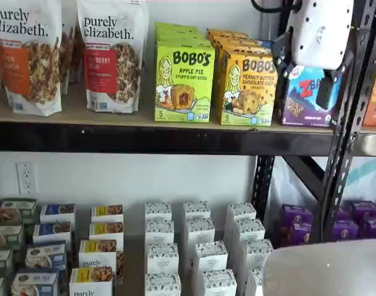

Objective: Pick up the orange box on the top shelf, the fifth box from the left

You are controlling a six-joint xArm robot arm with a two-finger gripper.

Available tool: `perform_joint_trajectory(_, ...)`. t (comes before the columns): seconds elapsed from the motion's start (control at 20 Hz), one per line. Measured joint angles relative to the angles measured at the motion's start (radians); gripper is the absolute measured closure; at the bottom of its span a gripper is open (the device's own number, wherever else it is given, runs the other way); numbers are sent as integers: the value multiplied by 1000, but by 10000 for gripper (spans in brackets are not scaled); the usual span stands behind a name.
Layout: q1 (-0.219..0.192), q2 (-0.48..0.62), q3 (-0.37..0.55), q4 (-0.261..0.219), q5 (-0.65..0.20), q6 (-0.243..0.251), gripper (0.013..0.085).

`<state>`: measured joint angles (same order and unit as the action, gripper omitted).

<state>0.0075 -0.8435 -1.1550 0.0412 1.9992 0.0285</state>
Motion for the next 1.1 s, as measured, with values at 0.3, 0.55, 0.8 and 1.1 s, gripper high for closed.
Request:
perform_joint_trajectory(0.3,-48,-21,19,51,-36,-28,130)
perform_joint_trajectory(0.55,-41,-22,21,44,-41,-25,130)
perform_joint_trajectory(0.8,-16,-23,28,15,-82,-13,130)
perform_joint_trajectory(1.1,12,13,15,-2,-127,8,130)
